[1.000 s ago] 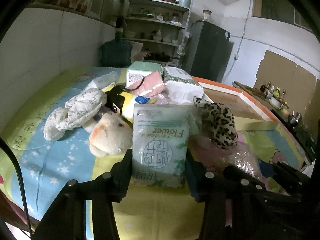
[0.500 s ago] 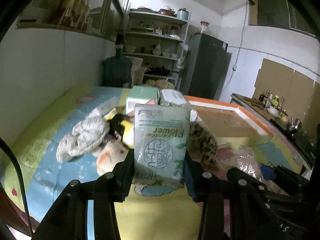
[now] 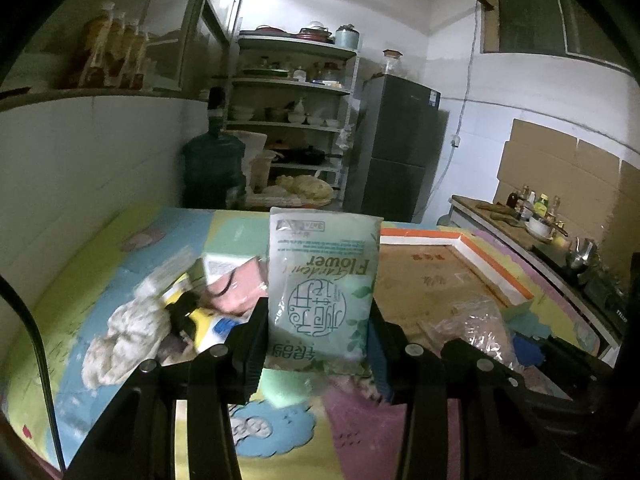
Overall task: Organize soft objects
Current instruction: 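Carry the tissue pack and plastic bag with both tools over the cardboard tray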
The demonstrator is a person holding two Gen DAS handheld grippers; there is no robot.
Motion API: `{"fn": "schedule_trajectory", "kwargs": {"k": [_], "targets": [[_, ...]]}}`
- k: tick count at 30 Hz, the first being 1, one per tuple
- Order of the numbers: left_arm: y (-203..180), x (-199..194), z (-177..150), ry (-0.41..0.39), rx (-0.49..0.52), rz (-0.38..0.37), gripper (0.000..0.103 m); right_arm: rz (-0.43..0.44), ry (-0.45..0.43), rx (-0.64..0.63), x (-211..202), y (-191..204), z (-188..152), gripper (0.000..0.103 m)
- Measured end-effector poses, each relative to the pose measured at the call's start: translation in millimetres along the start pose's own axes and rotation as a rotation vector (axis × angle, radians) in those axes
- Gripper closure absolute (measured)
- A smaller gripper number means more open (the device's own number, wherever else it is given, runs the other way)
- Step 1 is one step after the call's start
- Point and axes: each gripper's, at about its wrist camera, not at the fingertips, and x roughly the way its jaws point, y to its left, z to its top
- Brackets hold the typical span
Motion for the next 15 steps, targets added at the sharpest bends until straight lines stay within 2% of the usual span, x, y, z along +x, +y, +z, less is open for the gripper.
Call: {"fn": "schedule_trajectory", "kwargs": {"k": [15], "targets": [[-68, 44, 25, 0.039, 0.058, -0.045, 0.059, -0.090, -0.031, 0.064, 2, -71, 27, 0.052]]}}
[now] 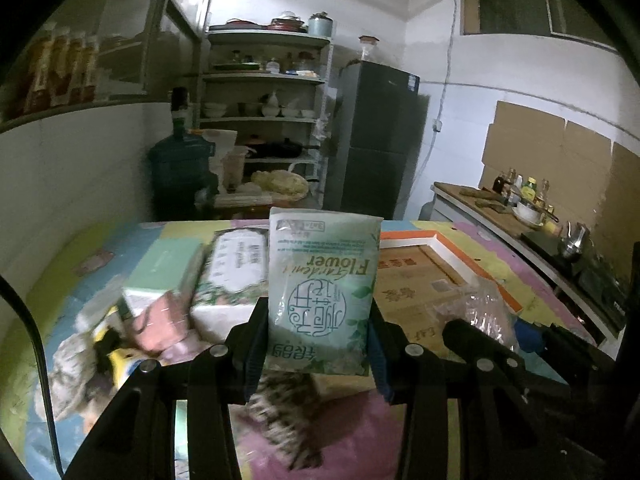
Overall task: Organize soft objects
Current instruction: 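Carry the tissue pack and plastic bag with both tools over the cardboard tray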
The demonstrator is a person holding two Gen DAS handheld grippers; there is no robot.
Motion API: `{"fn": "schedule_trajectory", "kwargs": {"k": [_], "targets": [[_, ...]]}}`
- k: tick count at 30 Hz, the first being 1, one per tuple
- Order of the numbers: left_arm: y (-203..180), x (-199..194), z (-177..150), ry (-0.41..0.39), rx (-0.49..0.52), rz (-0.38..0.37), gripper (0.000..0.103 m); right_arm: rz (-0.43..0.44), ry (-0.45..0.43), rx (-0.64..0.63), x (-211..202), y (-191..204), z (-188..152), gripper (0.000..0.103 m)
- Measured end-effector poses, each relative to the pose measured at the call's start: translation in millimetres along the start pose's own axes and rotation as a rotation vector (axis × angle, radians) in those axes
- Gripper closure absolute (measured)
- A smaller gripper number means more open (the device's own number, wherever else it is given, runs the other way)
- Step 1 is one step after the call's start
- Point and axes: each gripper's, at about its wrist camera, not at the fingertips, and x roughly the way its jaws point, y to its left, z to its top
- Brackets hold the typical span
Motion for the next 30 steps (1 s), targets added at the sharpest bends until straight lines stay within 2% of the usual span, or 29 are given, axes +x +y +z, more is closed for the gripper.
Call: {"fn": "schedule_trajectory", "kwargs": {"k": [16, 30], "targets": [[-69, 62, 17, 0.073, 0.032, -0.052, 0.059, -0.122, -0.008, 0.035, 9, -82, 26, 0.052], [-93, 108, 18, 0.140, 0.041, -0.047, 0.059, -0.163, 0.053, 0.067, 37, -126, 29, 0.052]]}}
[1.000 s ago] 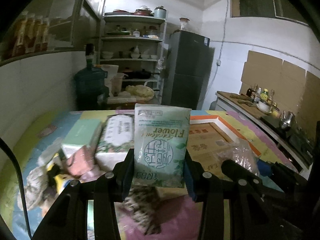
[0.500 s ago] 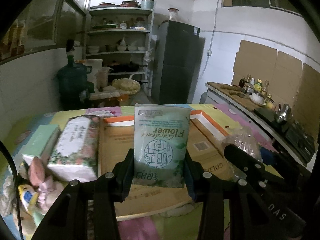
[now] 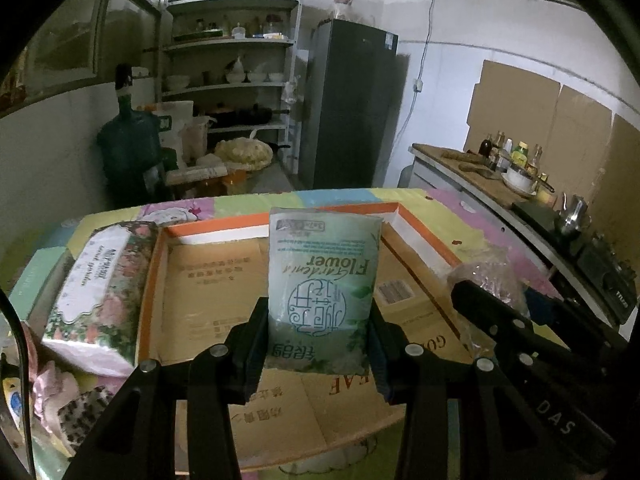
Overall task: Organize soft objects
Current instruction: 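Carry the tissue pack and plastic bag with both tools over the cardboard tray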
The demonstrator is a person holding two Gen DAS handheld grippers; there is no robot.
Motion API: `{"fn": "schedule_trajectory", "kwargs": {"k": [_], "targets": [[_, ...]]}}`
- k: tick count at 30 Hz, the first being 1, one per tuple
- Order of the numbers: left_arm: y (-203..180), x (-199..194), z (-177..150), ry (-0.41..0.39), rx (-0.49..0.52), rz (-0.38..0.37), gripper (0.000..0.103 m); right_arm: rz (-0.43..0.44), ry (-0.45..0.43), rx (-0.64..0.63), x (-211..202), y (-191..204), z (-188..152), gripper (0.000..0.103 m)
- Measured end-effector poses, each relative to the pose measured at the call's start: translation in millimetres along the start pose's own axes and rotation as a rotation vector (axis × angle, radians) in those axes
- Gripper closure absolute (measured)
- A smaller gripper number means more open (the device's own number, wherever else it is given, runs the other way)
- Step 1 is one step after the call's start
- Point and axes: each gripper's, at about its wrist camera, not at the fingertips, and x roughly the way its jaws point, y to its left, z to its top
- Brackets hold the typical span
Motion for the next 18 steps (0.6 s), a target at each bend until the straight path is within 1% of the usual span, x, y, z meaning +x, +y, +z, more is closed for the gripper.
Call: {"fn": "schedule_trajectory", "kwargs": {"k": [6, 18], "targets": [[0, 17, 1, 0.030, -0.002, 0.005, 0.059, -0.004, 0.027, 0.004, 15, -8, 1, 0.052], [-4, 39, -4, 0.087, 0.001, -0.001, 0.059, -0.016, 0.083, 0.005, 35, -13, -2, 0.052]]}}
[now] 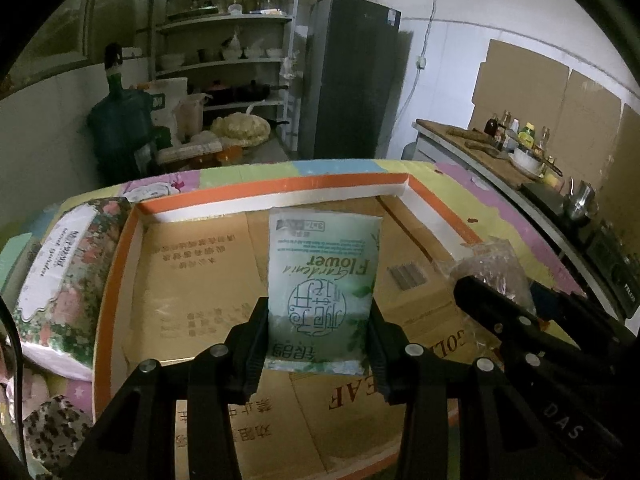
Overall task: Organize soft objects
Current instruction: 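Carry the tissue pack and plastic bag with both tools over the cardboard tray, then lower and release the tissue pack with the left tool while the right tool releases the bag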
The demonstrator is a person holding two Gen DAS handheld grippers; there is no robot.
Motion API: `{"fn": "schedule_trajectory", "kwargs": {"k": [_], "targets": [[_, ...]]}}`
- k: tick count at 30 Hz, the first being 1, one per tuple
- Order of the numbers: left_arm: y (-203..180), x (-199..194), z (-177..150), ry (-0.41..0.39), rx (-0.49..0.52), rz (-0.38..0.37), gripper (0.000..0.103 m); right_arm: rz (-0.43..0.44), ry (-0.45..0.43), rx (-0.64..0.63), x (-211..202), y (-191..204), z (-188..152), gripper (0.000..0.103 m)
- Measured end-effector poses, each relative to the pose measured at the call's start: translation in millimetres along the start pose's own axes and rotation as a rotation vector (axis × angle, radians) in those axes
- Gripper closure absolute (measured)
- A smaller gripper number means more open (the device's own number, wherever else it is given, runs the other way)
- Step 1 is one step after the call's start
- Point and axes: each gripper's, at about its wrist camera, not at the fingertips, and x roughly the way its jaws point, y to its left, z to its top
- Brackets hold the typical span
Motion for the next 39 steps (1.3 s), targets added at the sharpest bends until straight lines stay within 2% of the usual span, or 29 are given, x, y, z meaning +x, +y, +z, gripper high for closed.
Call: {"fn": "schedule_trajectory", "kwargs": {"k": [6, 19, 31, 39], "targets": [[-1, 10, -1, 0.034, 0.004, -0.014, 0.059, -0.002, 0.026, -0.001, 6, 0, -1, 0.052], [-1, 15, -1, 0.039, 0.011, -0.009, 0.058, 0.000, 0.117, 0.000, 23, -4, -2, 0.051], [5, 17, -3, 0.047, -0.022, -0.008, 0.049, -0.007, 0.114, 0.006, 24, -4, -1, 0.048], [10, 10, -2, 0.030, -0.029, 0.011, 0.041, -0.013, 0.089, 0.015, 20, -7, -1, 0.041]]}}
